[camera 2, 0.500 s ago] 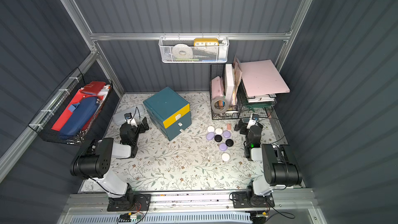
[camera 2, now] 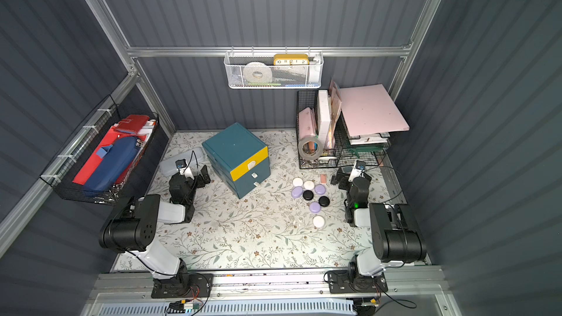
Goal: Put the bluetooth earphones in the drawer according to color
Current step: Open the drawer in the storage box.
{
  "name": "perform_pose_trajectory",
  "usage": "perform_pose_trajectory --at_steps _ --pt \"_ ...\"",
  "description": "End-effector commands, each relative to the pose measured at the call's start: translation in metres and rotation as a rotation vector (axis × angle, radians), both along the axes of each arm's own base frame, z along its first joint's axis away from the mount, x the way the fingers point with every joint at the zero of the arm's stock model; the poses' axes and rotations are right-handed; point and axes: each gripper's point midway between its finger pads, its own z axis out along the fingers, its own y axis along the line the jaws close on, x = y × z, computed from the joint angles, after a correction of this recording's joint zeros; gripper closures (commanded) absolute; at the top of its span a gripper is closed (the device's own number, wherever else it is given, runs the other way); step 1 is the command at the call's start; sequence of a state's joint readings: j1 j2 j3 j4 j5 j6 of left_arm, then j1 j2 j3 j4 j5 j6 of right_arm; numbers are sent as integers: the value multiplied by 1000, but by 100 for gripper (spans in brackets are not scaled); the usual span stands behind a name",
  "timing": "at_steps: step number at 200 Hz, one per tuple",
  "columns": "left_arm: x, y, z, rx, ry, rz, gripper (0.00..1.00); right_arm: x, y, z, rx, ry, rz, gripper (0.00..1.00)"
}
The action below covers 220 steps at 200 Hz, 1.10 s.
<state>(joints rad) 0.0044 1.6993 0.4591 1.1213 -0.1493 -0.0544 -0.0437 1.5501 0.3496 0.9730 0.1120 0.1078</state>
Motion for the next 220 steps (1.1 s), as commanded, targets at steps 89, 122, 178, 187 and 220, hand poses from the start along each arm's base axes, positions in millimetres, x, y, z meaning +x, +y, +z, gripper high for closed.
perform_pose_trajectory --at_steps 89,122,178,187,220 --pt "4 2 13 1 -26 21 1 2 1 6 -11 -16 1 1" --pt "9 6 46 7 26 44 1 1 3 18 -15 27 9 2" --pt "0 8 141 42 -39 44 1 -5 20 52 5 64 59 4" --pt "0 2 154 36 -41 14 1 -5 27 59 7 60 85 5" --pt "16 -27 180 50 29 -167 1 -10 66 86 -13 39 203 5"
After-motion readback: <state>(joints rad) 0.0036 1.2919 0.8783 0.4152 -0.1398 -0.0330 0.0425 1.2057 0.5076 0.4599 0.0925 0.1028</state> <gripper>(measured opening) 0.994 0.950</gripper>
